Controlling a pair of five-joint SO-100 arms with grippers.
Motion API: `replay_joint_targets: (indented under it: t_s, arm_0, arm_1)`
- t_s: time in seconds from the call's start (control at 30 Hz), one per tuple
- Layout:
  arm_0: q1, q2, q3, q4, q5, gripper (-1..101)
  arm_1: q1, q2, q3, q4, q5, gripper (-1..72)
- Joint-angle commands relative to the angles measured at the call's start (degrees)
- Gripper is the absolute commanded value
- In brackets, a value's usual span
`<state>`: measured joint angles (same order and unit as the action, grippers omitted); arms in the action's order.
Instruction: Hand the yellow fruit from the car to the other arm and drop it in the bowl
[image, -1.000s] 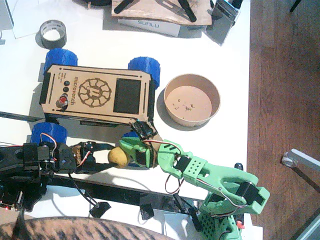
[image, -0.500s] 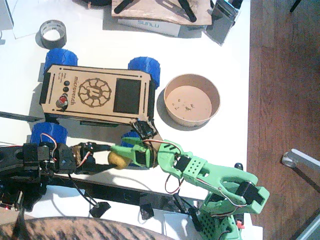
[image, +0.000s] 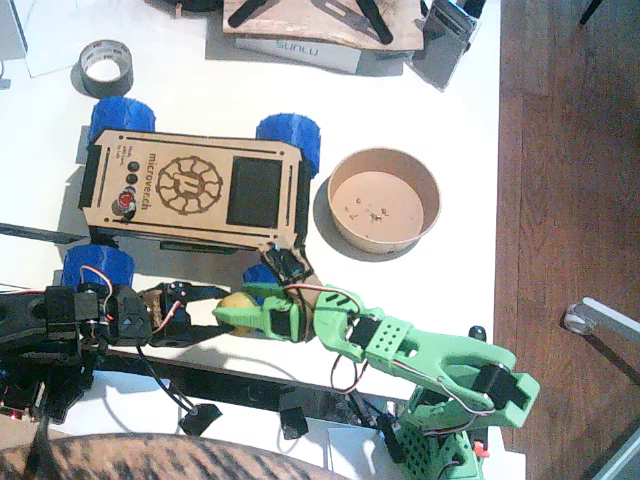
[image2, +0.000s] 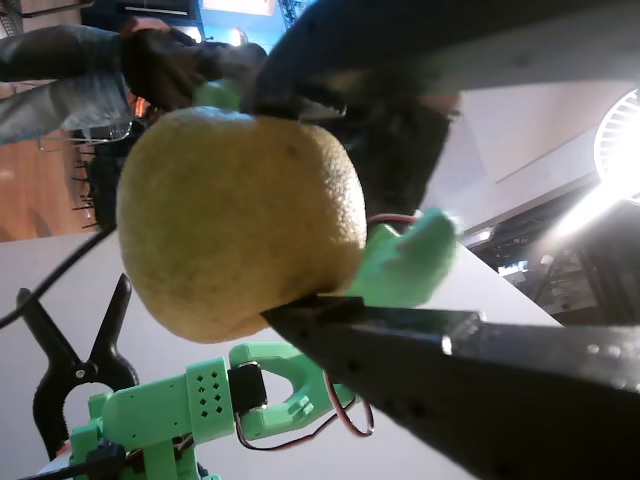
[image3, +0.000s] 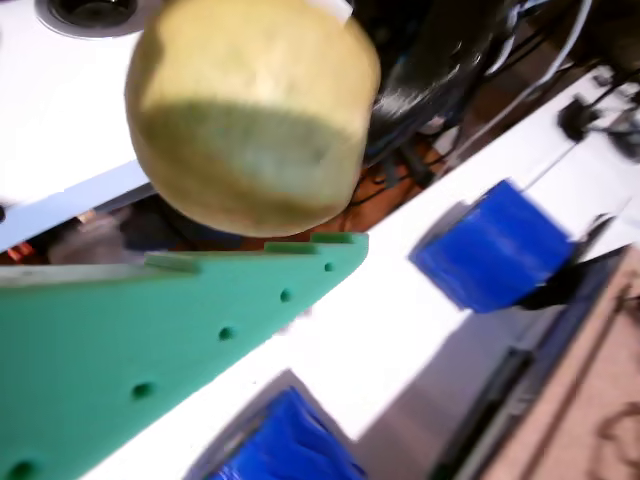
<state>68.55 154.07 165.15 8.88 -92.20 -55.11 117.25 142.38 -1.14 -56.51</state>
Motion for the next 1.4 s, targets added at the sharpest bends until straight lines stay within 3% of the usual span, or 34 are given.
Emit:
replay_joint_targets:
  t_s: [0.0, 0.3, 0.33, 0.4, 0.93, 0.97, 1.07, 1.1, 1.2, 1.37]
  arm_0:
    - [0.1, 2.1, -1.0, 0.0, -0.7, 0]
    - [0.1, 2.1, -1.0, 0.1, -0.7, 0]
    - [0.1, 2.1, -1.0, 0.1, -0.7, 0]
    - [0.1, 2.1, -1.0, 0.1, -0.7, 0]
    - [-0.3, 2.1, -1.0, 0.5, -0.7, 0]
    - [-0.3, 2.1, -1.0, 0.6, -0.6, 5]
    - [-0.3, 2.2, -1.0, 0.6, -0.6, 47]
    - [-0.3, 2.2, -1.0, 0.6, -0.6, 56]
    - [-0.3, 2.4, -1.0, 0.6, -0.6, 65]
    - [-0.3, 2.5, -1.0, 0.6, -0.4, 66]
  arm_1:
    - [-0.8, -1.3, -3.3, 0.3, 1.8, 29.3]
    - [-1.1, -4.0, -4.3, 0.3, 3.5, 26.2]
    - [-1.1, -4.0, -4.6, 0.6, 1.7, 19.7]
    - [-1.6, -3.8, -5.3, 3.1, -1.5, 0.2]
    - [-2.8, -2.9, -5.4, 4.1, -1.5, 0.0]
    - [-2.8, -2.9, -5.4, 4.1, -1.5, 0.0]
    - [-2.8, -2.9, -5.4, 4.0, -1.5, 0.0]
    - [-2.8, -2.9, -5.4, 3.9, -1.5, 0.0]
    - [-2.7, -2.9, -5.3, 3.9, -1.5, 0.0]
    - [-2.5, -2.5, -5.2, 3.9, -1.5, 0.0]
